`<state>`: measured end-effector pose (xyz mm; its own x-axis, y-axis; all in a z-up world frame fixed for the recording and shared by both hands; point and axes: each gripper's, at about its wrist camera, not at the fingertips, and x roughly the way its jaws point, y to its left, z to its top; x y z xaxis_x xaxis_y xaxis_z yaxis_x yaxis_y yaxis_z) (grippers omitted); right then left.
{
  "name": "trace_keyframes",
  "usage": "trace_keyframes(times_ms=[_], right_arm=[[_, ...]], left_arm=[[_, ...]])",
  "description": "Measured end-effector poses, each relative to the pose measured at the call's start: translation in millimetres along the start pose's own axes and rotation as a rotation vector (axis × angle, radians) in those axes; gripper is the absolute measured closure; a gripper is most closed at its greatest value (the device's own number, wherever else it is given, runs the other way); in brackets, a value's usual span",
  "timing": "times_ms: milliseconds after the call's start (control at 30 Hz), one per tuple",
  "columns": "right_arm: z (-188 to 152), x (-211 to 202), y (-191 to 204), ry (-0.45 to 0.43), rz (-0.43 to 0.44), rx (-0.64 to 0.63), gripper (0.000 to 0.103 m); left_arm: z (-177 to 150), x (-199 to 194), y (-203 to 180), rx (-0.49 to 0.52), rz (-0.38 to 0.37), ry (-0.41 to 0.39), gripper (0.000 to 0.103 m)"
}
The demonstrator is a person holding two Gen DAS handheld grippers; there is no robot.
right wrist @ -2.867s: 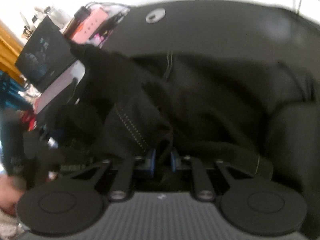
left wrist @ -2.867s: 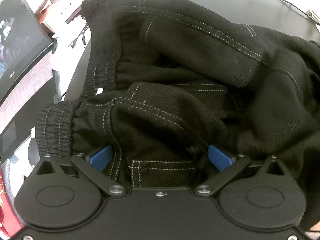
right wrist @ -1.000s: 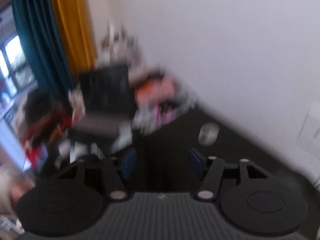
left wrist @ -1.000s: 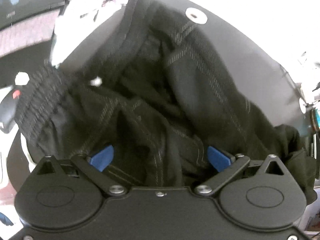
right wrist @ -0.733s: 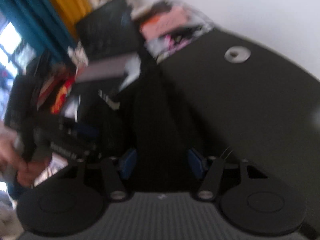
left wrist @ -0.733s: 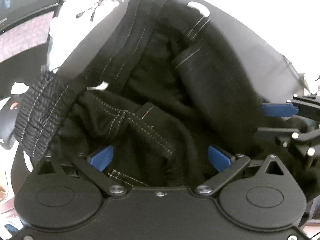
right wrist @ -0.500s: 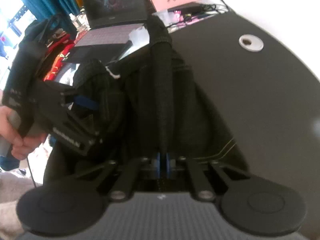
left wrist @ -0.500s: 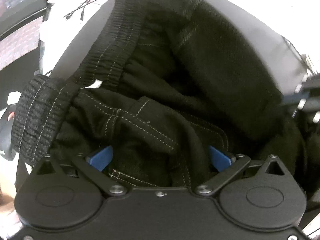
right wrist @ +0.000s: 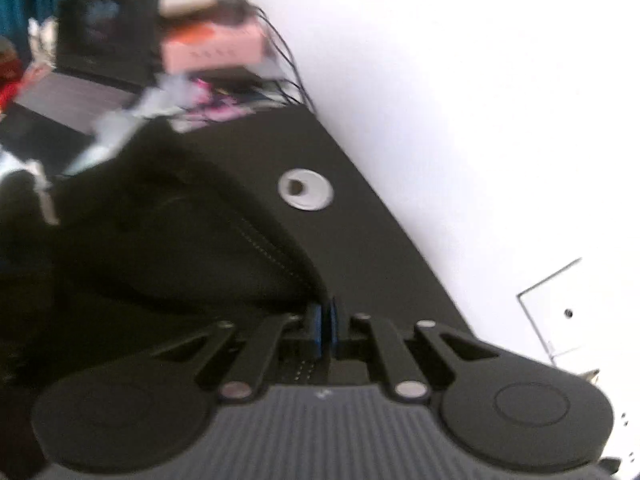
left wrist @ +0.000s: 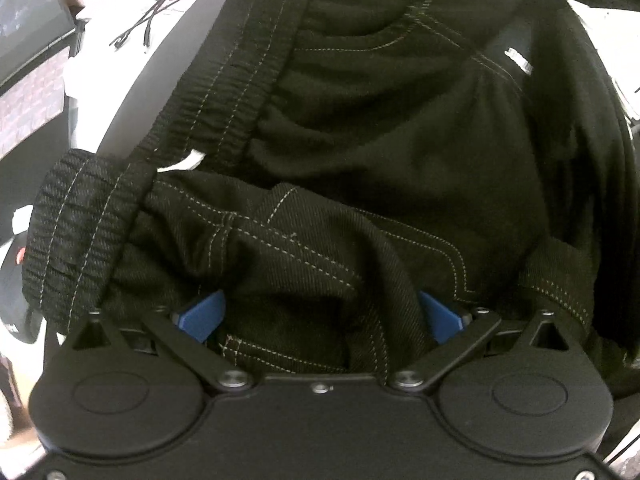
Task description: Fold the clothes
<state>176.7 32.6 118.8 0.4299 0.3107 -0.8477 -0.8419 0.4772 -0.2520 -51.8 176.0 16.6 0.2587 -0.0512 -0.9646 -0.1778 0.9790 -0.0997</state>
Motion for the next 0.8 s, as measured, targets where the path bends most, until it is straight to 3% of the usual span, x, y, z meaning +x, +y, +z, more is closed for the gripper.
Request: trace_keyframes(times_ms=[200, 333, 400, 567, 733, 800], right_arm=[[8.4, 77.2, -9.0, 0.114, -0.004, 0.014, 0.096], [6.7, 97.0, -11.4, 0.156, -0.041, 0.057, 0.067], [9.9, 85.3, -14.9, 0.126, -0.022, 0.092, 0.067], [33.1, 34.2, -6.0, -0.09, 0.123, 0.109, 0.061], [49.3, 46.2, 45.4, -0.095, 0.323, 0.044, 0.062], [57.4, 66.7, 56.0, -0.043, 0.315, 0.028, 0.062]], left_arm=[[0.0, 1.1, -7.8, 0.011, 0.028, 0.001, 0.0], [3.2, 1.4, -7.8, -0.007, 0.026, 0.005, 0.0], [5.7, -0.9, -8.6, -0.027, 0.022, 0.003, 0.0], [12.1, 3.5, -9.0, -0.052, 0.039, -0.001, 0.0], [15.8, 5.9, -12.2, -0.055, 0.056, 0.0, 0.0], [18.6, 10.1, -15.4, -0.043, 0.063, -0.003, 0.0]])
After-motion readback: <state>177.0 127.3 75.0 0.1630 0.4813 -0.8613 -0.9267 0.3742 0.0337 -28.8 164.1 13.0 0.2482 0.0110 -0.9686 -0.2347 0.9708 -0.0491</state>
